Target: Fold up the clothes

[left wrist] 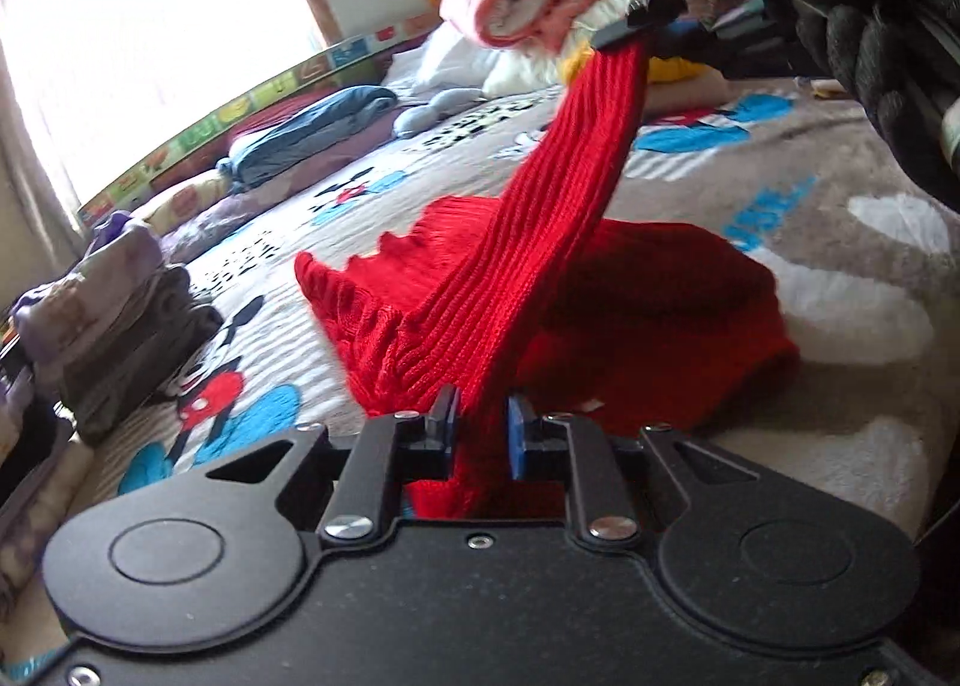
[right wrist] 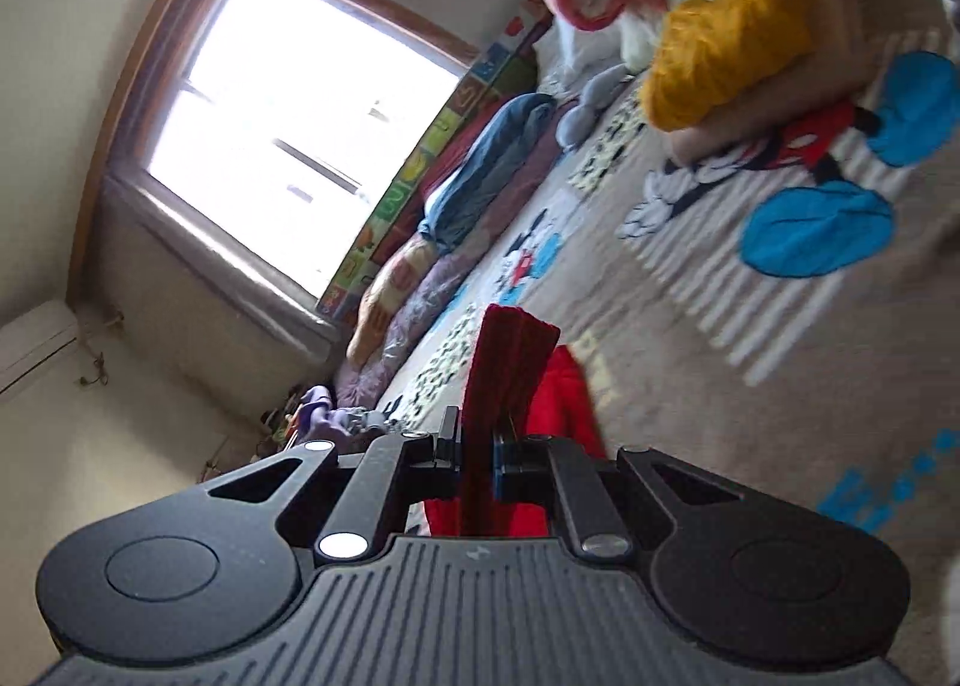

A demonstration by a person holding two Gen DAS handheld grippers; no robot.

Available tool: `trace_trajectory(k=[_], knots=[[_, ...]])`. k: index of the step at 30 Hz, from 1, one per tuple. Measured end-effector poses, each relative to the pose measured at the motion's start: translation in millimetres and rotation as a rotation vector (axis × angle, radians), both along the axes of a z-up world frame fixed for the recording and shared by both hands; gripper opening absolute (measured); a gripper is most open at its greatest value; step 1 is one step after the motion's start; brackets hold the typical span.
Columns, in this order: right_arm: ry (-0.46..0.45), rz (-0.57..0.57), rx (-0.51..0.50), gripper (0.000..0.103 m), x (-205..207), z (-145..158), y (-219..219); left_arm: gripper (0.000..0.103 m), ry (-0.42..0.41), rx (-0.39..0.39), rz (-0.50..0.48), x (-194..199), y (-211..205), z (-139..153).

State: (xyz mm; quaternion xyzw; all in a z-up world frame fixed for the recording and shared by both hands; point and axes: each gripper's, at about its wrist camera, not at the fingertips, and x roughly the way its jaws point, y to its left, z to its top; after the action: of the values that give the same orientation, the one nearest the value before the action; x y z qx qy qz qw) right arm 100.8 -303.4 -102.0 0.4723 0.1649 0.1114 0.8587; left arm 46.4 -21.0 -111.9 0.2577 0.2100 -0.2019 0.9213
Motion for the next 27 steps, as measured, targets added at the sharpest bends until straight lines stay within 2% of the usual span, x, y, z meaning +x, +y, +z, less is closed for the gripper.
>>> trace_trajectory(k=[5, 11, 13, 16, 19, 21, 23, 27], knots=[[0.011, -0.003, 0.026, 0.011, -9.5, -24.4, -16.1, 0.015, 0.018, 0.022, -0.027, 3.8, -6.4, -6.3], [0.006, 0.015, 0.026, 0.011, -12.5, -42.4, -24.3, 0.015, 0.07, -0.011, -0.057, 6.4, -3.2, -8.8], [0.009, 0.019, 0.028, 0.011, -13.9, -49.6, -26.8, 0.018, 0.112, -0.077, -0.092, 4.9, 8.3, 0.0], [0.014, 0.022, 0.05, 0.011, -14.1, -62.3, -32.1, 0.018, 0.143, -0.273, -0.066, 10.9, 51.4, 25.2], [0.013, 0.029, 0.083, 0.011, -12.3, -74.2, -37.8, 0.018, 0.12, -0.436, 0.081, 24.7, 99.9, 41.2], [0.001, 0.039, 0.092, 0.011, -10.5, -76.9, -38.7, 0.018, 0.117, -0.499, 0.158, 32.4, 120.3, 42.2], [-0.012, 0.05, 0.089, 0.011, -8.4, -76.3, -38.3, 0.018, 0.123, -0.504, 0.174, 36.3, 120.7, 40.2], [-0.029, 0.06, 0.099, 0.011, -6.5, -75.4, -39.2, 0.018, 0.124, -0.423, 0.108, 34.8, 92.3, 32.9]])
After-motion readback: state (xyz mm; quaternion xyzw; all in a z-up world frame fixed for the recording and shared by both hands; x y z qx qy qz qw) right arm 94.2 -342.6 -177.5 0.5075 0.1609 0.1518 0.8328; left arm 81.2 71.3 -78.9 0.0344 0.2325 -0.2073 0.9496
